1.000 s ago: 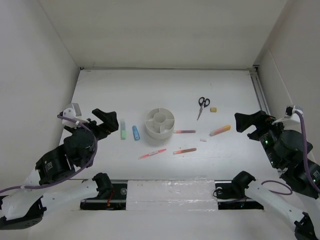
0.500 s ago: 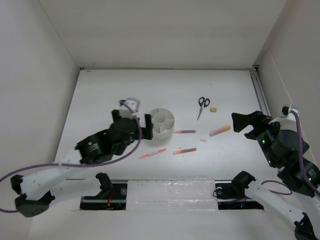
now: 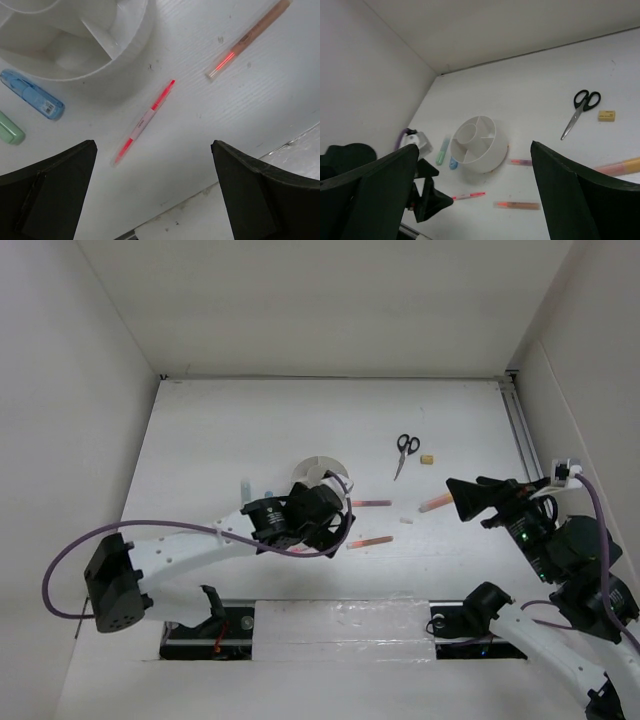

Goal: Sort the stationery into containers
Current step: Pick up the pen from the center of the board.

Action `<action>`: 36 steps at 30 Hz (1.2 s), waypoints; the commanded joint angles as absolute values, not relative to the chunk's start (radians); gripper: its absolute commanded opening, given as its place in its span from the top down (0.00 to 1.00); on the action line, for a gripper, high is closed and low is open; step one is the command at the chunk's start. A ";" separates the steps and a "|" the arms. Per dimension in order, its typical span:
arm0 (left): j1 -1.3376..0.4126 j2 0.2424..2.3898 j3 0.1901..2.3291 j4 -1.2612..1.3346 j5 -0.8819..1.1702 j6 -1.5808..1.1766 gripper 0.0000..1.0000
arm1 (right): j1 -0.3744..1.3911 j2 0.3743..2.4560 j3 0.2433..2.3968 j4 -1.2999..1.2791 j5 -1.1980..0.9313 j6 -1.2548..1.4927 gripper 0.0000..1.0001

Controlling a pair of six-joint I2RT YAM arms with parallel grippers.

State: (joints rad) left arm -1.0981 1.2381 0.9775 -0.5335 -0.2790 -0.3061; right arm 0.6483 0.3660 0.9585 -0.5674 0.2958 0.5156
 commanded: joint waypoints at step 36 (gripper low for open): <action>-1.045 1.617 1.025 -0.565 -0.151 -0.230 0.01 | 0.643 0.282 0.957 -0.416 0.081 0.449 0.00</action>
State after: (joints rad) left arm -1.0454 1.6390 1.0290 -0.5644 -0.1474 -0.2409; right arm 0.6483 0.2874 0.9581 -0.4839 0.1139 0.4664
